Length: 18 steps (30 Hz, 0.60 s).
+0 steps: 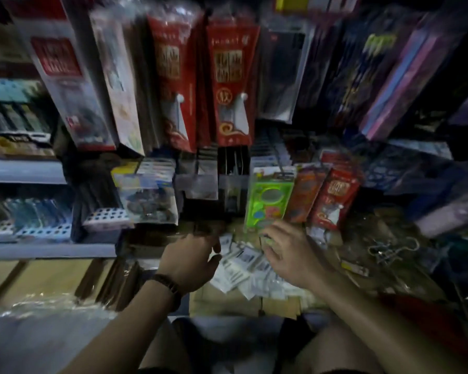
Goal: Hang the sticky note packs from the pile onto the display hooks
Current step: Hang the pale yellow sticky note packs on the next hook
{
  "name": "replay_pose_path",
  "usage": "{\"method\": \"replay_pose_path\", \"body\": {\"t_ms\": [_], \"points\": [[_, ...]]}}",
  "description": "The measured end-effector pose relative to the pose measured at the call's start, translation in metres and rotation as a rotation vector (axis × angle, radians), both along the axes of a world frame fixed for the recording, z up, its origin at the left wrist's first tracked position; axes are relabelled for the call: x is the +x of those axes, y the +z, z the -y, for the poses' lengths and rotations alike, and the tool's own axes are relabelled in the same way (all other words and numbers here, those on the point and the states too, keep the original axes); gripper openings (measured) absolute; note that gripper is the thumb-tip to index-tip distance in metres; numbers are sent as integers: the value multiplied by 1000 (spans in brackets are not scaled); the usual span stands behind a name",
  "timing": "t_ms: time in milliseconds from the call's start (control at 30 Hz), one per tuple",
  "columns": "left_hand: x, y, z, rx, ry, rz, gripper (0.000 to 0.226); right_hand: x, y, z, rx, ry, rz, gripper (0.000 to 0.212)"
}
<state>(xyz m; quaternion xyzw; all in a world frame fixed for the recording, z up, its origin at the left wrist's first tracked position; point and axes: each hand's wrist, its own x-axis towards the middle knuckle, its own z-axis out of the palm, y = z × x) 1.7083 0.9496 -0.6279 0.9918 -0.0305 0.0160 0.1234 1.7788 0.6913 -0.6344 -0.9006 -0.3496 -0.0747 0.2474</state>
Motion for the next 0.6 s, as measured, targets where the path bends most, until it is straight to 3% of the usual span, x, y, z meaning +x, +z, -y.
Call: {"method": "replay_pose_path", "body": {"t_ms": [233,400,600], "points": [[37,-124,13,11,21,-213,23,24,-156,-9,-269,-160,-395,38],[42,-182,15,-15,12,-381,26,66,-228,-26,-444,-215,-535,50],[44,-209,18,-145,63,-446,21,116,-288,-50,-561,-289,-577,94]]}}
